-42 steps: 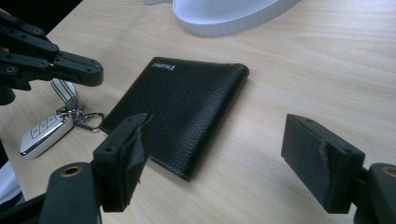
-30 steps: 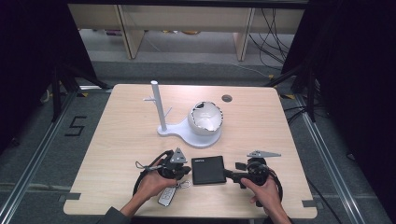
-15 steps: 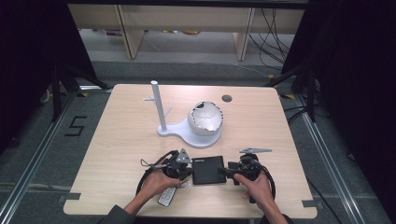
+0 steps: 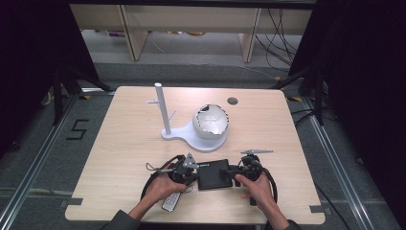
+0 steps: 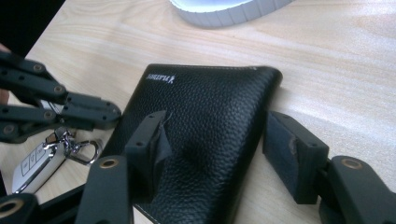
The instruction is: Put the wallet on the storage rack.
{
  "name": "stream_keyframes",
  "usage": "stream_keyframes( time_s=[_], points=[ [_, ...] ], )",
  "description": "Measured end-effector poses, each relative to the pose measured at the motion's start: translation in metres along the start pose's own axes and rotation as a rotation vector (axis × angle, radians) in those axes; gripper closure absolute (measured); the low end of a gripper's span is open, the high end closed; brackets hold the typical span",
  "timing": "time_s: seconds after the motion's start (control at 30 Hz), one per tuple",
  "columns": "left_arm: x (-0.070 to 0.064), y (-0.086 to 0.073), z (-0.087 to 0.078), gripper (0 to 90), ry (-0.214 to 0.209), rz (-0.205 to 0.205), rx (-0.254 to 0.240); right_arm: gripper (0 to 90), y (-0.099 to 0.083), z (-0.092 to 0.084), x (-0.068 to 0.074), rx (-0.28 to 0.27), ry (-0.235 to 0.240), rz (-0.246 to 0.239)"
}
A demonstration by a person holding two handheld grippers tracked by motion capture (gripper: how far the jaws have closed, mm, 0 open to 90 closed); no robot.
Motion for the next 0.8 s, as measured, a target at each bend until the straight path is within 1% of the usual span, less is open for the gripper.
stream_keyframes(
  time_s=[0.03,0.07,0.1,0.13,0.2,0.23,0.3,0.37,0.4,0.43,0.47,0.5,0.53,0.57,0.63,0.67,0.73,0.77,0.8],
  points=[
    [-0.001,0.001,0.0,88.9,-0.003,0.007,0.003,43.7,0.0,0.0,0.0,-0.002,-0.005,0.011],
    [0.0,0.001,-0.001,89.0,-0.011,0.041,0.016,44.1,0.0,0.0,-0.001,-0.007,-0.001,0.016],
    [-0.003,0.001,0.0,89.0,-0.003,0.013,0.005,44.3,0.0,-0.001,-0.001,-0.011,0.001,0.021],
    [-0.003,0.001,0.0,89.0,-0.003,0.024,0.004,44.5,-0.001,0.0,-0.002,-0.012,-0.007,0.023],
    [-0.004,0.002,0.0,88.9,-0.002,0.023,0.01,46.5,-0.001,-0.001,-0.002,-0.016,0.012,0.036],
    [-0.003,0.002,-0.001,88.9,0.0,0.045,0.024,48.2,-0.001,0.0,-0.003,-0.023,-0.001,0.047],
    [-0.003,0.002,-0.001,88.9,0.002,0.043,0.023,52.7,-0.001,-0.002,-0.004,-0.023,0.009,0.067],
    [-0.003,0.002,-0.001,89.0,0.001,0.044,0.023,56.2,-0.001,-0.002,-0.006,-0.039,0.024,0.09],
    [-0.003,0.002,-0.001,89.0,0.001,0.042,0.023,58.1,-0.001,-0.003,-0.007,-0.042,0.031,0.114],
    [-0.003,0.002,-0.001,89.0,0.001,0.045,0.024,59.0,-0.002,-0.003,-0.008,-0.054,0.038,0.128],
    [-0.004,0.002,-0.001,89.0,0.0,0.047,0.024,59.7,-0.002,-0.003,-0.01,-0.064,0.044,0.13],
    [-0.004,0.002,-0.001,89.0,0.005,0.057,0.024,61.5,-0.002,-0.004,-0.009,-0.066,0.063,0.151],
    [-0.004,0.002,-0.001,89.0,0.006,0.061,0.026,63.7,-0.002,-0.004,-0.011,-0.071,0.062,0.147],
    [-0.004,0.002,-0.001,88.9,0.006,0.059,0.027,64.3,-0.003,-0.004,-0.013,-0.073,0.077,0.147],
    [-0.005,0.002,-0.001,88.9,0.009,0.058,0.028,65.9,-0.004,-0.003,-0.016,-0.077,0.084,0.168],
    [-0.005,0.002,-0.001,88.9,0.011,0.058,0.026,66.4,-0.004,-0.003,-0.016,-0.08,0.079,0.171],
    [-0.005,0.002,-0.001,89.0,0.01,0.056,0.024,68.8,-0.004,-0.004,-0.015,-0.081,0.09,0.163],
    [-0.005,0.002,-0.001,89.0,0.008,0.06,0.027,71.8,-0.004,-0.004,-0.015,-0.09,0.08,0.166],
    [-0.005,0.002,-0.001,89.0,0.009,0.059,0.027,73.9,-0.004,-0.005,-0.014,-0.1,0.082,0.159]
  ],
)
Point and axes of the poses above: each handheld gripper's, and its own axes: z roughly forward along the jaws, y roughly out of its top, x roughly to its left, the point moved 1 cm from there along z, roughly forward along the jaws, and after that the axes turned 5 degrees about y, right-handed, at the moved point
